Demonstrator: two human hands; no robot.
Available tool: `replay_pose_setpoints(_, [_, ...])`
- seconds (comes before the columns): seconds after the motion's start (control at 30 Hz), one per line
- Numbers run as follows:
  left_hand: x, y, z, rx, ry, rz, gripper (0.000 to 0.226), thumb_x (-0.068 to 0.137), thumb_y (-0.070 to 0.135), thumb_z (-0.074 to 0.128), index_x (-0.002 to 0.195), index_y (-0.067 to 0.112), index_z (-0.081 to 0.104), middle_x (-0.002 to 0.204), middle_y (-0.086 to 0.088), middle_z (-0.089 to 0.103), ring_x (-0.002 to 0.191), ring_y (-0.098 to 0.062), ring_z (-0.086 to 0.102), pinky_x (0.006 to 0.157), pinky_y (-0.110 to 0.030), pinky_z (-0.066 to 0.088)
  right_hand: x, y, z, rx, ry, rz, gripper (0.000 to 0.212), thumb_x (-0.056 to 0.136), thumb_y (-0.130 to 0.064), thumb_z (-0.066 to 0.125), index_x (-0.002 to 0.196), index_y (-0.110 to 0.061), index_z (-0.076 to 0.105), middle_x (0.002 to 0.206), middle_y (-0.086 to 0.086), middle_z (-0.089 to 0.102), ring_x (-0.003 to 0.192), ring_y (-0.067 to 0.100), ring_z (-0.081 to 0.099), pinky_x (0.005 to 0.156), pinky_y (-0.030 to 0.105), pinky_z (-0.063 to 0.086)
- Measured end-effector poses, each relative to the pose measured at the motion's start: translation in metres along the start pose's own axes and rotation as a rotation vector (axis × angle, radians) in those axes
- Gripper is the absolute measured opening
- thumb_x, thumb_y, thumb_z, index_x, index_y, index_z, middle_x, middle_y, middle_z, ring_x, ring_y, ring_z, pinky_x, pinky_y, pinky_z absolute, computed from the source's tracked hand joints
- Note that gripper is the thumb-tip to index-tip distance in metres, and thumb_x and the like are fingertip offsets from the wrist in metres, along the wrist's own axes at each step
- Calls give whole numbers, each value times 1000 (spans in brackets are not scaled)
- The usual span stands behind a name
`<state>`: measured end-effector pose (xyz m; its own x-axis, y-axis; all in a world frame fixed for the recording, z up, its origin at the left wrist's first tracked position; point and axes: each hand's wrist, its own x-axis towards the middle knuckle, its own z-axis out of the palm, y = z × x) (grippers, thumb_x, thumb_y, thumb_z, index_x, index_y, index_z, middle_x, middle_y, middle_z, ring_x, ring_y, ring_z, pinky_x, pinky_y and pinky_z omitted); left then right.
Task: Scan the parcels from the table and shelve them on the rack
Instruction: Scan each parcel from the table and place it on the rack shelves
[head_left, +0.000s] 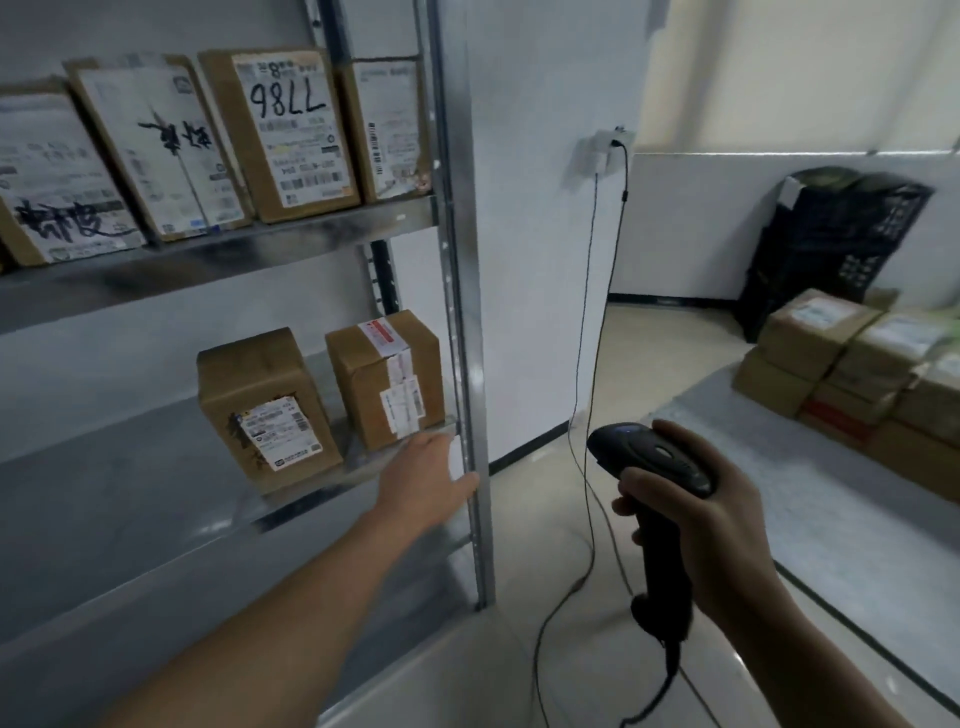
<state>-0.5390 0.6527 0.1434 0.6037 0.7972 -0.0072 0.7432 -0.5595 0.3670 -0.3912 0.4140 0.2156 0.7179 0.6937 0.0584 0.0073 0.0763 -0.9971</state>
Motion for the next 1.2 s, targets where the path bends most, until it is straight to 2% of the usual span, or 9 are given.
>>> replay_pose_setpoints(0.2, [30, 86, 23, 26, -42, 194, 70, 94, 53, 57, 151, 16, 40, 153, -3, 40, 138, -21, 42, 109, -36, 40, 0, -10, -61, 17, 175, -15, 57, 78, 3, 78, 122, -30, 63, 96, 7, 74, 74, 37, 74, 60, 42, 57])
replay_pose_setpoints(0.33, [51, 146, 43, 32, -35, 333, 61, 92, 50, 60, 141, 15, 50, 143, -2, 49, 128, -21, 50, 100, -35, 46, 5, -16, -101, 20, 292, -7, 73, 68, -4, 88, 134, -22, 60, 103, 7, 72, 74, 36, 74, 60, 41, 57])
replay_pose_setpoints(0.43, [69, 190, 59, 9, -66, 409, 60, 90, 47, 63, 139, 13, 53, 138, -3, 53, 125, -23, 53, 97, -35, 49, 15, -20, -130, 4, 384, -15, 74, 56, -19, 84, 127, -26, 63, 104, 8, 73, 75, 36, 75, 63, 42, 56])
replay_pose_setpoints(0.5, [83, 217, 70, 14, -82, 465, 51, 88, 46, 65, 127, 13, 59, 128, -4, 57, 117, -25, 58, 90, -34, 50, 23, -21, -148, -3, 431, -23, 75, 54, -16, 89, 124, -28, 64, 103, 8, 74, 73, 37, 74, 63, 43, 57])
replay_pose_setpoints(0.6, [108, 257, 83, 20, -98, 543, 57, 87, 45, 67, 131, 11, 58, 129, -7, 58, 115, -25, 58, 91, -36, 51, 39, -23, -174, -19, 499, -30, 72, 64, -10, 90, 128, -24, 63, 102, 7, 75, 74, 37, 74, 62, 45, 58])
replay_pose_setpoints(0.7, [133, 292, 96, 41, -113, 613, 60, 87, 47, 67, 135, 12, 56, 131, -6, 57, 117, -25, 57, 93, -37, 51, 58, -21, -197, -20, 570, -41, 61, 78, 0, 81, 131, -23, 62, 103, 6, 74, 75, 37, 74, 63, 45, 58])
replay_pose_setpoints(0.83, [163, 334, 115, 84, -135, 716, 59, 90, 49, 63, 137, 14, 54, 134, -6, 56, 118, -24, 56, 92, -35, 50, 79, -15, -222, -15, 660, -46, 58, 79, 0, 80, 129, -24, 62, 101, 5, 75, 75, 36, 75, 64, 46, 59])
replay_pose_setpoints(1.03, [181, 394, 145, 117, -193, 793, 66, 94, 55, 57, 145, 13, 48, 145, -7, 52, 131, -24, 50, 104, -37, 46, 95, -9, -266, -24, 736, -47, 55, 79, -1, 80, 124, -29, 62, 100, 6, 75, 75, 34, 75, 65, 48, 60])
replay_pose_setpoints(1.2, [185, 446, 168, 157, -224, 804, 63, 96, 60, 51, 139, 14, 53, 140, -5, 55, 127, -22, 53, 100, -39, 48, 112, -5, -320, 3, 728, -35, 56, 77, -4, 83, 121, -33, 64, 106, 7, 74, 79, 41, 73, 65, 48, 60])
